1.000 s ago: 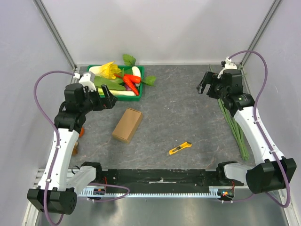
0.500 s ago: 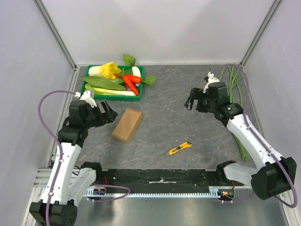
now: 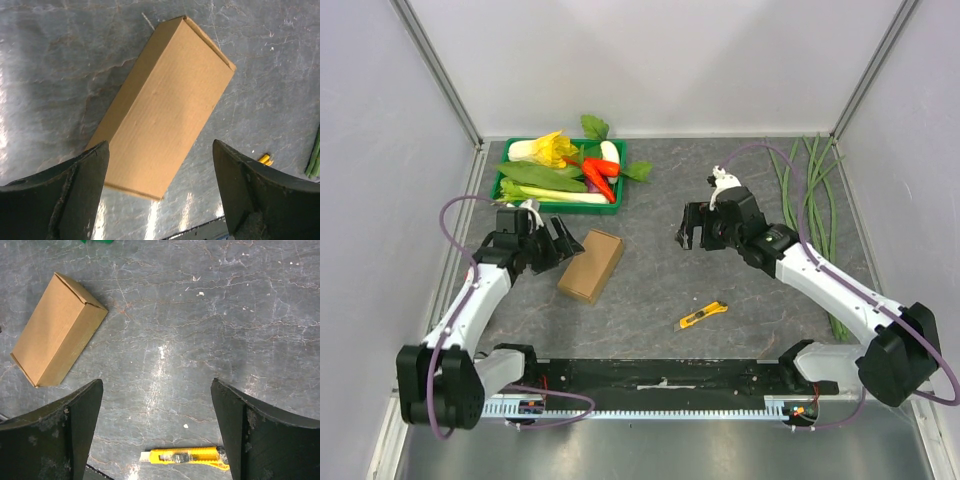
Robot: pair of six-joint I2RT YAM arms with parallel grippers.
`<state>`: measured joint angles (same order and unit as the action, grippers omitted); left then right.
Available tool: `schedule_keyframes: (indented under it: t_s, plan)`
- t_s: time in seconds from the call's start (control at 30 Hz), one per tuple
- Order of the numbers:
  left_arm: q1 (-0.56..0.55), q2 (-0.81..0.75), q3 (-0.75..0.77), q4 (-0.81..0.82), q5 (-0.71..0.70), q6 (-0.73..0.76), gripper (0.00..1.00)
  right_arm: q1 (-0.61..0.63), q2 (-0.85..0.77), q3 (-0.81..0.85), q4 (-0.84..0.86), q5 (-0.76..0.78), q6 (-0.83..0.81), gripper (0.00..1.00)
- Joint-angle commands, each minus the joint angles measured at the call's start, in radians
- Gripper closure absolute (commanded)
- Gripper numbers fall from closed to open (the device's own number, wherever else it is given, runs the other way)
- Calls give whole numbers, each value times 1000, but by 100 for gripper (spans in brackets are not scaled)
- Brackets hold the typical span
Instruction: Unpack the express box
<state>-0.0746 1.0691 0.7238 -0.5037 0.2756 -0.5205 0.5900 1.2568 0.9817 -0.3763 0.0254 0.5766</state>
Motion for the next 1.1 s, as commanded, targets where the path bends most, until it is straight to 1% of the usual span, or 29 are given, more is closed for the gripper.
schedule_keyframes:
  t_s: [0.0, 0.03, 0.1, 0.23, 0.33, 0.37, 0.4, 0.43, 0.47, 0.57, 0.63, 0.67, 0.73, 0.83, 0.9, 0.93, 1.0, 1.03, 1.07]
  plan:
    - [-2, 113, -21, 241, 106, -72, 12, 14, -25, -34, 50, 54, 28, 4]
    - [-4, 138, -27, 285, 129, -75, 13, 13, -31, -41, 50, 56, 26, 4]
    - [-10, 220, -23, 321, 177, -67, 15, 16, -59, -67, 48, 68, 28, 4]
    - [-37, 342, 28, 314, 195, -35, 18, 16, -103, -113, 48, 87, 34, 4]
    - [-77, 393, 49, 335, 258, -35, 22, 16, -117, -133, 43, 91, 34, 4]
    - [-96, 405, 60, 343, 267, -21, 26, 16, -117, -138, 40, 91, 35, 4]
    - [-140, 416, 72, 338, 272, -9, 27, 16, -119, -140, 39, 93, 35, 4]
    - [-164, 446, 112, 329, 270, 6, 28, 16, -117, -143, 37, 96, 37, 4]
    - [-233, 494, 182, 282, 261, 70, 32, 16, -112, -147, 37, 109, 37, 3]
    - [-307, 517, 252, 220, 185, 103, 33, 16, -93, -124, 37, 108, 31, 3]
    - [-315, 502, 267, 200, 121, 96, 32, 16, -74, -103, 37, 110, 14, 3]
    - [-315, 488, 270, 194, 88, 91, 29, 16, -53, -75, 37, 111, 6, 3]
    - [-315, 427, 270, 166, -7, 86, 25, 16, -22, -45, 43, 120, -12, 3]
    - [-315, 316, 250, 139, -93, 91, 21, 16, 58, 23, 74, 113, -32, 3]
    - [-315, 252, 227, 119, -101, 85, 21, 14, 131, 78, 91, 116, -37, 5]
    - [-315, 186, 192, 114, -101, 74, 21, 16, 159, 98, 94, 128, -32, 10]
    - [-317, 131, 152, 102, -84, 25, 23, 16, 254, 173, 89, 125, -34, 19]
    - [-317, 71, 102, 100, -58, 5, 25, 16, 288, 198, 86, 128, -32, 26]
    - [-320, 46, 73, 100, -50, -40, 29, 16, 352, 239, 85, 125, -32, 30]
